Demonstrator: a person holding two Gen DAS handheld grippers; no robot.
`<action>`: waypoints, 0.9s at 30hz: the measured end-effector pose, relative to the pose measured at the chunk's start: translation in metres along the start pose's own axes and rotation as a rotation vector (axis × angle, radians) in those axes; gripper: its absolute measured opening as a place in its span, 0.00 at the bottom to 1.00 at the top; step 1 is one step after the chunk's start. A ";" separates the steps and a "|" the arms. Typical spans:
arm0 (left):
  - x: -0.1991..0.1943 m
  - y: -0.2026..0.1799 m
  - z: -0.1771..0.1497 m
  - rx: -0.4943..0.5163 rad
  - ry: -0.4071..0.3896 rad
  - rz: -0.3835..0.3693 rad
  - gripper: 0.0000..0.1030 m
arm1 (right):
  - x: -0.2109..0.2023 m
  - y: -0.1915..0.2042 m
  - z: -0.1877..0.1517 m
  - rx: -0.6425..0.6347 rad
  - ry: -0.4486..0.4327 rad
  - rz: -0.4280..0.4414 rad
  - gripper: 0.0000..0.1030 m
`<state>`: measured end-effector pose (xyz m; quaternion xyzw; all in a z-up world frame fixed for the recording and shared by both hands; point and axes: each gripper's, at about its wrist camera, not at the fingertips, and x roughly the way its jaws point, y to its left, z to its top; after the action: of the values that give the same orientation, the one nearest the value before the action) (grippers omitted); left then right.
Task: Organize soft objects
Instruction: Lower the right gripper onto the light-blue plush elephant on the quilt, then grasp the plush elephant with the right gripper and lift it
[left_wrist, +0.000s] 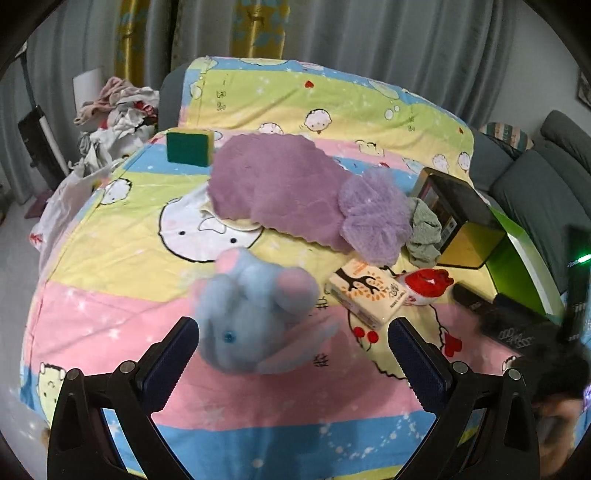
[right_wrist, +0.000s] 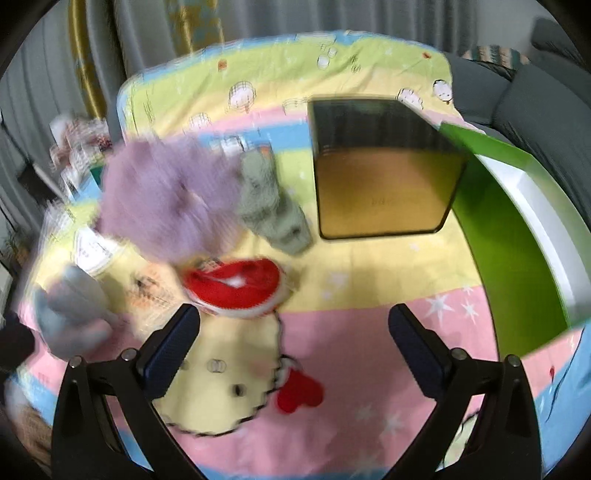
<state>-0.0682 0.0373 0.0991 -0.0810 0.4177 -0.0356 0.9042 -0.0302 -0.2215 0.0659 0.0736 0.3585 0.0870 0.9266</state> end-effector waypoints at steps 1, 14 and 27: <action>-0.002 0.003 -0.001 -0.007 -0.002 -0.009 1.00 | -0.007 0.002 0.001 0.014 -0.005 0.035 0.97; -0.014 0.024 -0.009 -0.059 -0.002 -0.056 0.84 | -0.028 0.068 -0.001 -0.053 0.072 0.177 0.73; 0.001 0.057 -0.014 -0.168 0.044 -0.086 0.84 | -0.002 0.108 0.008 -0.109 0.203 0.317 0.80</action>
<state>-0.0784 0.0916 0.0800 -0.1735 0.4351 -0.0409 0.8826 -0.0382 -0.1173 0.0949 0.0699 0.4287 0.2579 0.8630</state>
